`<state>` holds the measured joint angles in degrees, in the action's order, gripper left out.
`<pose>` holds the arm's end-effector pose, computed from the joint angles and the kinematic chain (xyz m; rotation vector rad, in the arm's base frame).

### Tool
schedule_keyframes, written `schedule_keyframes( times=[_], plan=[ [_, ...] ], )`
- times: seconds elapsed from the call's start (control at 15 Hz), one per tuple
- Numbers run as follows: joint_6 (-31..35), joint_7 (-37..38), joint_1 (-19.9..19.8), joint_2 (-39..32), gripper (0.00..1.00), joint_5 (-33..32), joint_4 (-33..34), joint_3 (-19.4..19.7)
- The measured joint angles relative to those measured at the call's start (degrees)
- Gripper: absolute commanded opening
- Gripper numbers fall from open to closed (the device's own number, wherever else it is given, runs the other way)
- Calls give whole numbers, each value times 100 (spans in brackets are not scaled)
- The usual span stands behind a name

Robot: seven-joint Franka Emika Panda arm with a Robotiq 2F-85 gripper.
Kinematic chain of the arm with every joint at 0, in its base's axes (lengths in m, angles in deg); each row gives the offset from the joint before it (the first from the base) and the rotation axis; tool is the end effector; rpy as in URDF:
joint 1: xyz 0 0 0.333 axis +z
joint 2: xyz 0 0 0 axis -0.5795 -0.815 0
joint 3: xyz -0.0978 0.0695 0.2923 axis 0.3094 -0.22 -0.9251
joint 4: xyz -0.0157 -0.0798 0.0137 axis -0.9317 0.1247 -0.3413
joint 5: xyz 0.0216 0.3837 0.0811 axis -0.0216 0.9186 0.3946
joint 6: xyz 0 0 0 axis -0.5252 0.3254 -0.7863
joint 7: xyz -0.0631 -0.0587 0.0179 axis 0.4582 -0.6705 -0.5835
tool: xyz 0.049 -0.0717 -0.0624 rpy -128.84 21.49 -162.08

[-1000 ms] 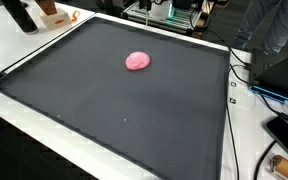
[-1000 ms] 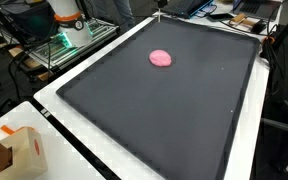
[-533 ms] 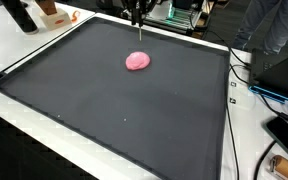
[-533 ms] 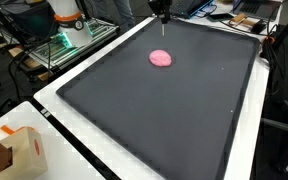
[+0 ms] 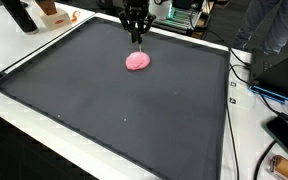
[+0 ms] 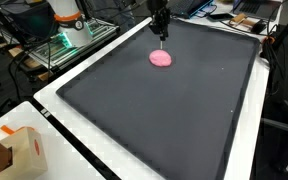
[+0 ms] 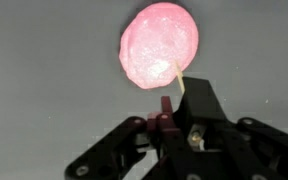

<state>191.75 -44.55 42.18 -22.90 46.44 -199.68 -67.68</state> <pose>0.4783 0.0802 0.2992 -3.0207 -0.1382 -0.3981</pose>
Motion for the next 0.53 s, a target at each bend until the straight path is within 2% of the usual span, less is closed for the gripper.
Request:
schedule_keyframes(
  times=[0.53],
  plan=[
    [29, -143, -65, -416, 6, 47, 100, -51]
  ],
)
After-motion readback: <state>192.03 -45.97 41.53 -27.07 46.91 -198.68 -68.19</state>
